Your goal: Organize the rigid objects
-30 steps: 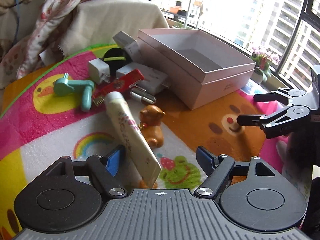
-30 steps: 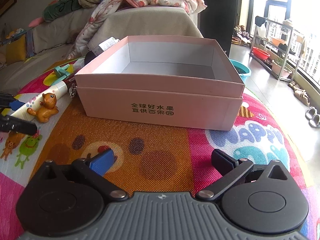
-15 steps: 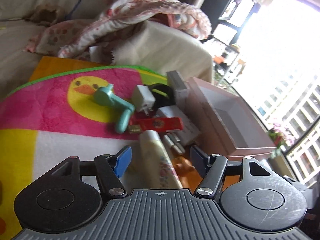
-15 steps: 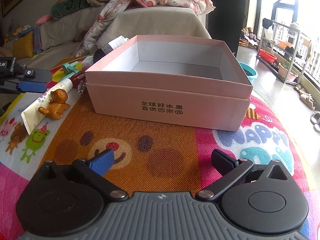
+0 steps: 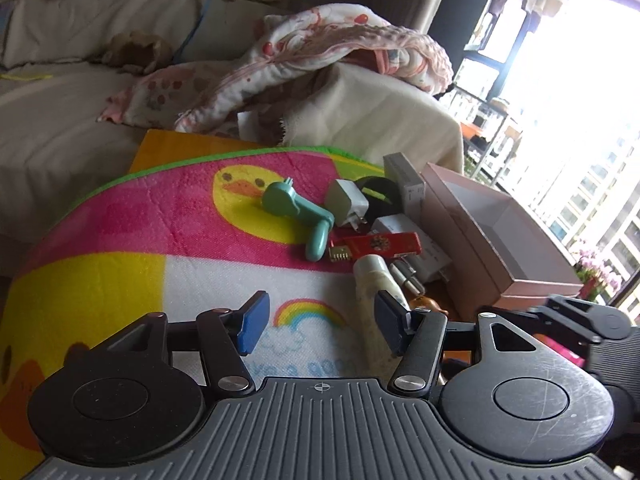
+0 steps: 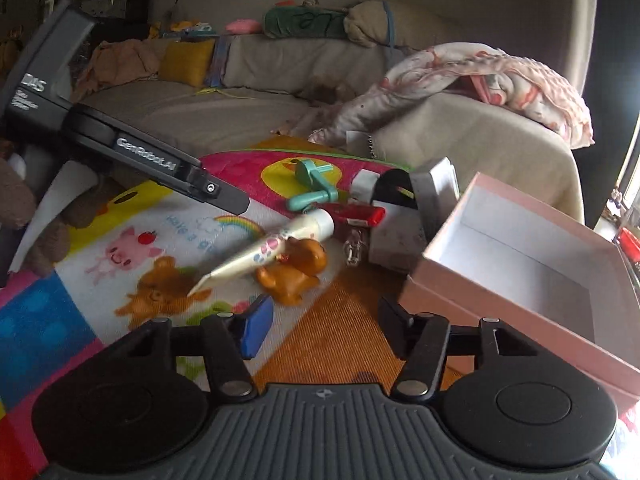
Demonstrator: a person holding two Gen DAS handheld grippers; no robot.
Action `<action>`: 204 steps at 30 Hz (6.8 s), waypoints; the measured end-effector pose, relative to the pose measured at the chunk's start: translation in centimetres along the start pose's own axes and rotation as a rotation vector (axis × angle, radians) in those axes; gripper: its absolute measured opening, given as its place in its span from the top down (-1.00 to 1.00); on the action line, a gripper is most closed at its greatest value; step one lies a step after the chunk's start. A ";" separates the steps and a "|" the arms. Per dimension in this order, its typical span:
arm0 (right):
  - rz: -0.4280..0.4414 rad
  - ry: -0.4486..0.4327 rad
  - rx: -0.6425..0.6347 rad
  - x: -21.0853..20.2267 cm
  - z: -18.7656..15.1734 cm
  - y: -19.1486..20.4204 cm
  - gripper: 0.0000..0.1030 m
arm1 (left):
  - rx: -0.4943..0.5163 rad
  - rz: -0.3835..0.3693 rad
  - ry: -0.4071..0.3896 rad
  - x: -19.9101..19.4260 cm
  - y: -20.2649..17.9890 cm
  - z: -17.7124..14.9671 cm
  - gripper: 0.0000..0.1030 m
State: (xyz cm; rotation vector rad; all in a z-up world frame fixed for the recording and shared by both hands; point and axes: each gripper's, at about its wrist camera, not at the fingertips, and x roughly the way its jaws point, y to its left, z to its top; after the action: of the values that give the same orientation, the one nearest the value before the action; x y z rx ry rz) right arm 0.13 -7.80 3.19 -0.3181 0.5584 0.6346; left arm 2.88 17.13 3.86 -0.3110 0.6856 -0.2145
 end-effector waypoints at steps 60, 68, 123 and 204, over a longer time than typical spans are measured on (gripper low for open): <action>-0.212 -0.044 0.230 -16.3 -9.2 -9.0 0.06 | 0.537 -0.057 0.016 -4.5 -18.7 -7.0 0.42; -0.321 -0.293 0.162 -17.1 0.6 -12.4 0.06 | 0.507 -0.215 -0.227 -3.9 -26.5 8.0 0.39; -0.227 0.264 0.228 17.4 16.4 -12.4 -0.21 | -0.017 -0.046 -0.158 1.7 -1.4 0.9 0.36; 0.050 -0.030 0.159 -9.9 -6.9 -1.5 -0.56 | 0.028 0.035 -0.056 -5.1 -7.3 -6.1 0.31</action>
State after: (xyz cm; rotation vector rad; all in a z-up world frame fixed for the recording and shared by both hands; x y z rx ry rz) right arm -8.18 -16.66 3.58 -0.1452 0.5859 0.6381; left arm -5.62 10.55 4.92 -0.2772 0.6321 -0.1818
